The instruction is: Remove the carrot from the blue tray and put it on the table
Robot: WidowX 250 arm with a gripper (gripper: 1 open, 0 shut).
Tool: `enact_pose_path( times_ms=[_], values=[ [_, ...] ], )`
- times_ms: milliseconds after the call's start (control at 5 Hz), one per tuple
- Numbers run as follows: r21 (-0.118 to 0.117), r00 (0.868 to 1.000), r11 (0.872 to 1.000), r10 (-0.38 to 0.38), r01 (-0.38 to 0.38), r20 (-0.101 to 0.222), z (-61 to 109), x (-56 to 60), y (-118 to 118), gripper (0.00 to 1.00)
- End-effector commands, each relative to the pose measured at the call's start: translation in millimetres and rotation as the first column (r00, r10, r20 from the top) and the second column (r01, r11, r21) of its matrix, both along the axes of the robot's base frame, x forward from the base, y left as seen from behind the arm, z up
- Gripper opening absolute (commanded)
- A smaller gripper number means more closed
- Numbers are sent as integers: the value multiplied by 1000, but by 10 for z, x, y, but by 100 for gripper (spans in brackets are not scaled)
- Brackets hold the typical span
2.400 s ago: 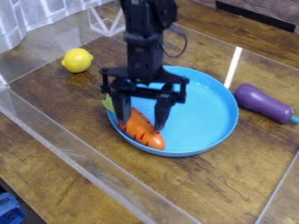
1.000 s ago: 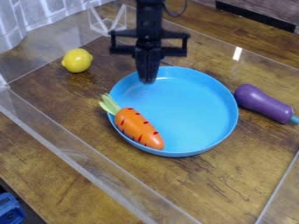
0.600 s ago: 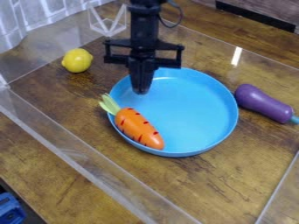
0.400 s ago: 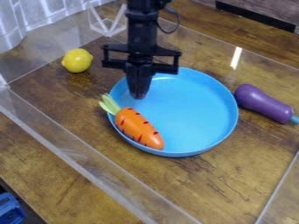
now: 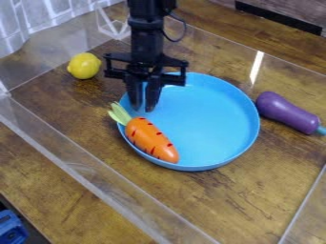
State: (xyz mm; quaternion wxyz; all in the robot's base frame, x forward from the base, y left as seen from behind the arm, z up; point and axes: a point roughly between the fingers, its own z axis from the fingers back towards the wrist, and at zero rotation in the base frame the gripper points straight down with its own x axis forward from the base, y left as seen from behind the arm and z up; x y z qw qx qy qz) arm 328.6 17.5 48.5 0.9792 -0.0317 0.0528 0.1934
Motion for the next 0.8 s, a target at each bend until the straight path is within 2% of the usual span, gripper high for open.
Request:
enact_pose_path(
  times_ms=[0, 200, 400, 600],
  values=[
    [11, 996, 1000, -16, 15, 93, 375, 69, -13, 0],
    [11, 996, 1000, -7, 6, 94, 445, 80, 8, 0],
    [16, 995, 1000, -21, 19, 94, 485, 77, -7, 100],
    [20, 995, 999, -45, 44, 94, 550, 63, 51, 100]
  ],
)
